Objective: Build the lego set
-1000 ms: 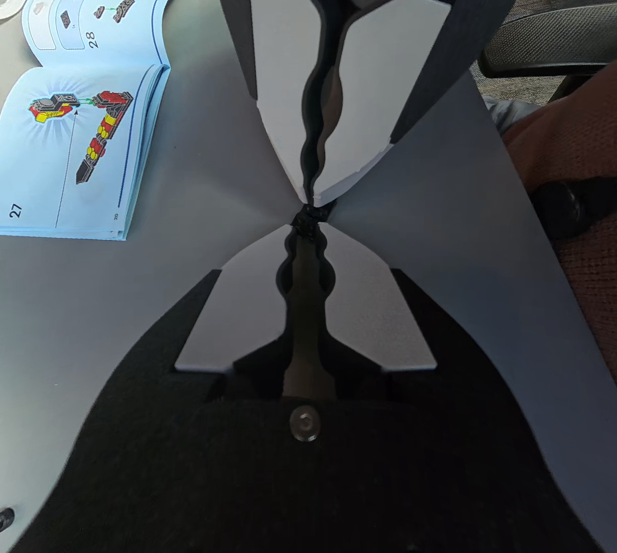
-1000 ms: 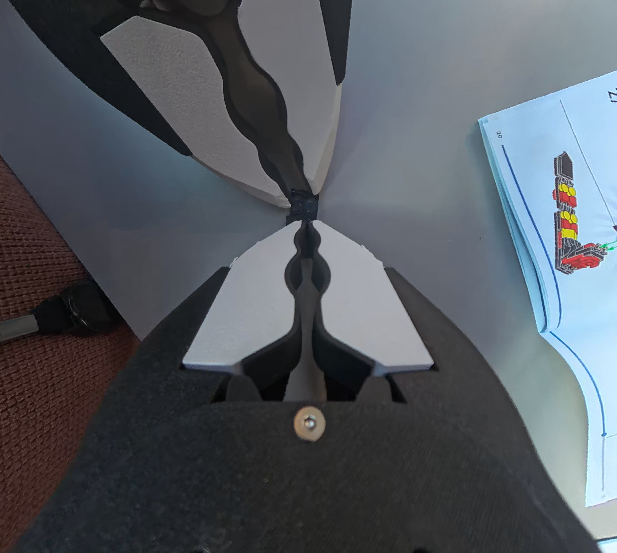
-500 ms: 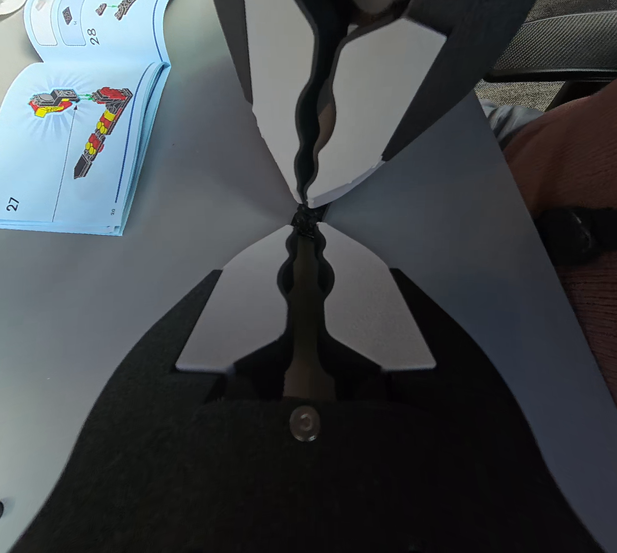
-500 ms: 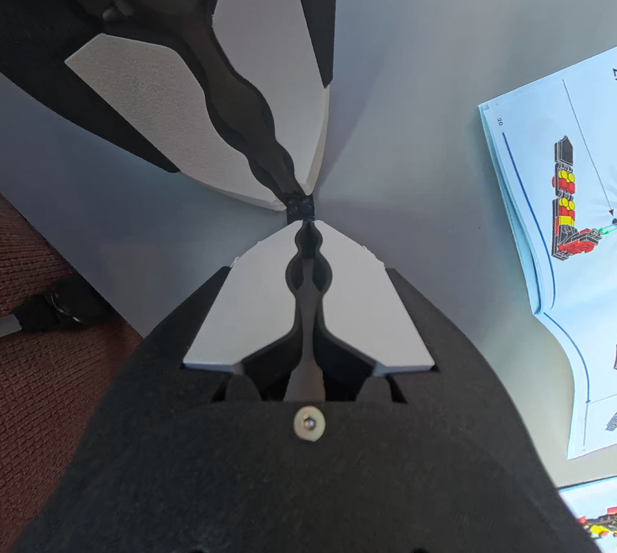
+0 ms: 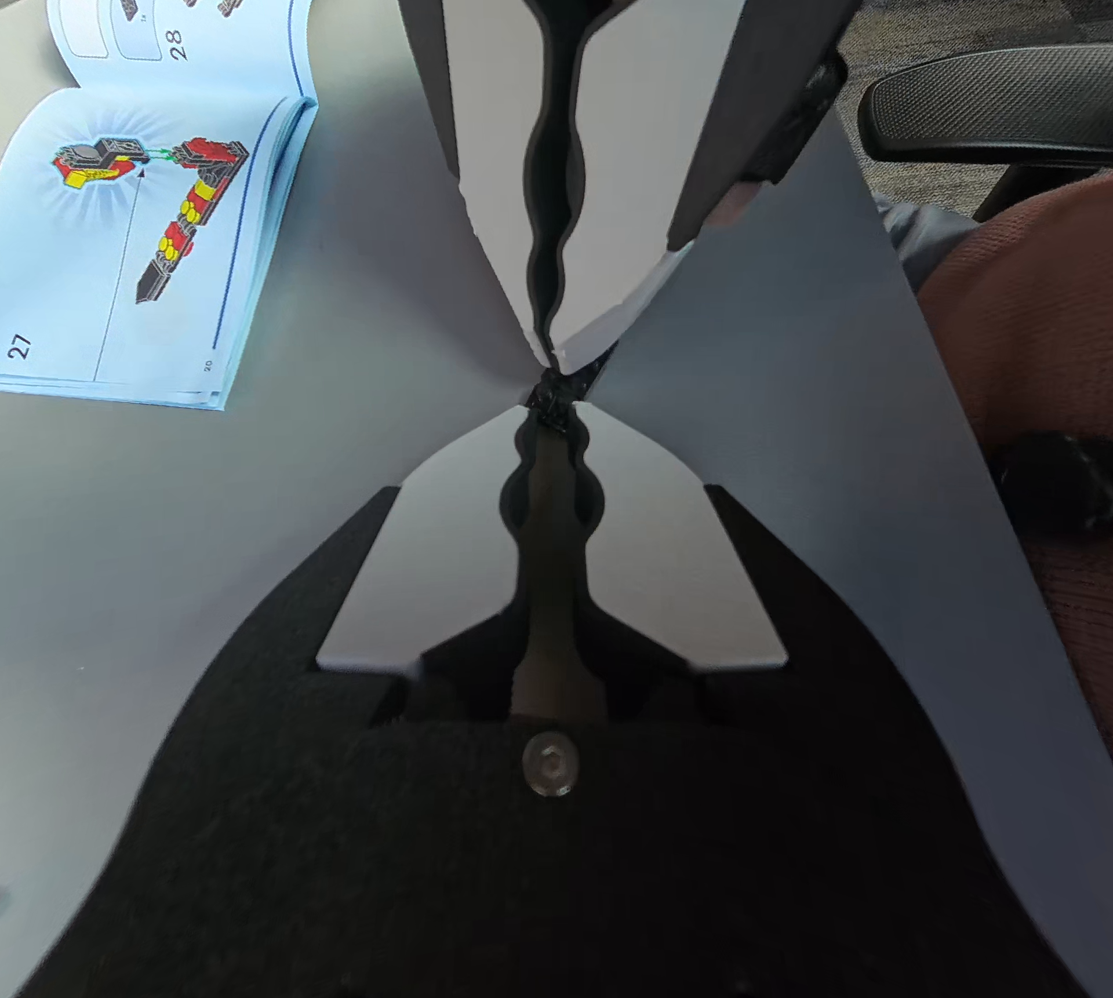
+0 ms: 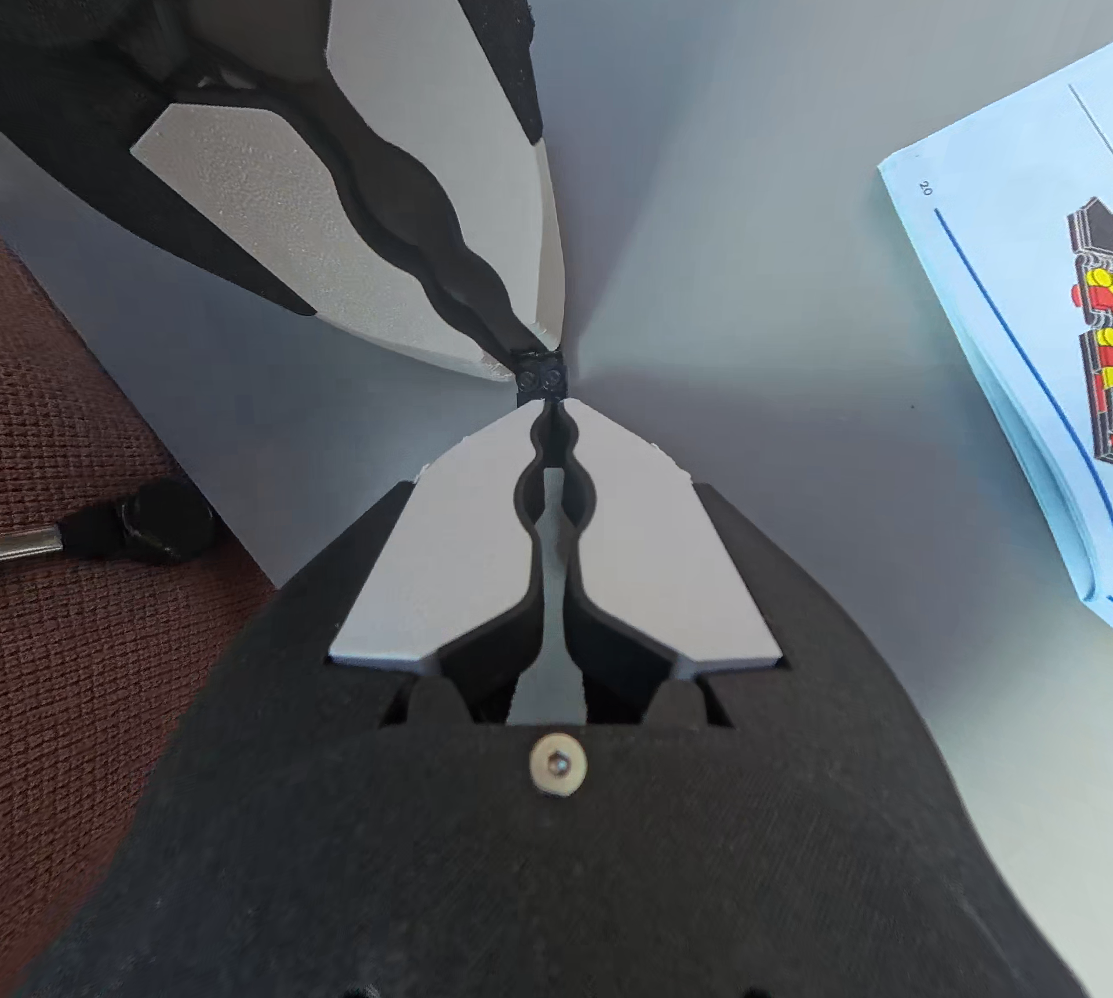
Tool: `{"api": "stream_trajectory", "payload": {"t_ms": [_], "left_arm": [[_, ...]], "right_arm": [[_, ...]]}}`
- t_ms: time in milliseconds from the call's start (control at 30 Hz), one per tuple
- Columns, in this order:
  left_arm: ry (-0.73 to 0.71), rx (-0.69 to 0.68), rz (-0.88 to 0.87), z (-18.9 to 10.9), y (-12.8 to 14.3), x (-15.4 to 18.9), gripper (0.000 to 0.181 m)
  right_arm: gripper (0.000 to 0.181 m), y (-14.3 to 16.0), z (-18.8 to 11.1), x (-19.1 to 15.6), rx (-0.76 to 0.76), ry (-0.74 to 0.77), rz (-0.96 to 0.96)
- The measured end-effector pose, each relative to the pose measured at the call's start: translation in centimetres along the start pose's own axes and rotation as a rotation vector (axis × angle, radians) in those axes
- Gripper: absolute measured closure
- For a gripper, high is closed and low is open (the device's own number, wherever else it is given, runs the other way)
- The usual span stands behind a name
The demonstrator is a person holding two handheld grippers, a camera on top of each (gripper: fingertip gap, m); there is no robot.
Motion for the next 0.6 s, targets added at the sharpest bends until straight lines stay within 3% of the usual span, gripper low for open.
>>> {"api": "stream_trajectory", "payload": {"t_ms": [233,400,600], "left_arm": [[-0.023,0.014,0.013,-0.1,0.0,0.0,0.172],[-0.022,0.047,-0.002,-0.5,-0.1,-0.1,0.171],[-0.024,0.024,0.014,-0.1,-0.2,-0.3,0.171]], "right_arm": [[0.181,-0.1,-0.2,0.0,0.058,-0.031,-0.012],[0.181,1.1,-3.1,0.7,0.124,0.048,0.018],[0.181,0.3,-0.7,-0.5,0.016,0.056,-0.129]]}}
Point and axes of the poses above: each gripper's, where its closed fingertips meet, z out along the fingers, y out of its underside, x = y × z across the jaws, the point moved 7 cm from there along -z, back along the fingers, and after that the axes turned 10 degrees about -z, right-handed, at the moved point
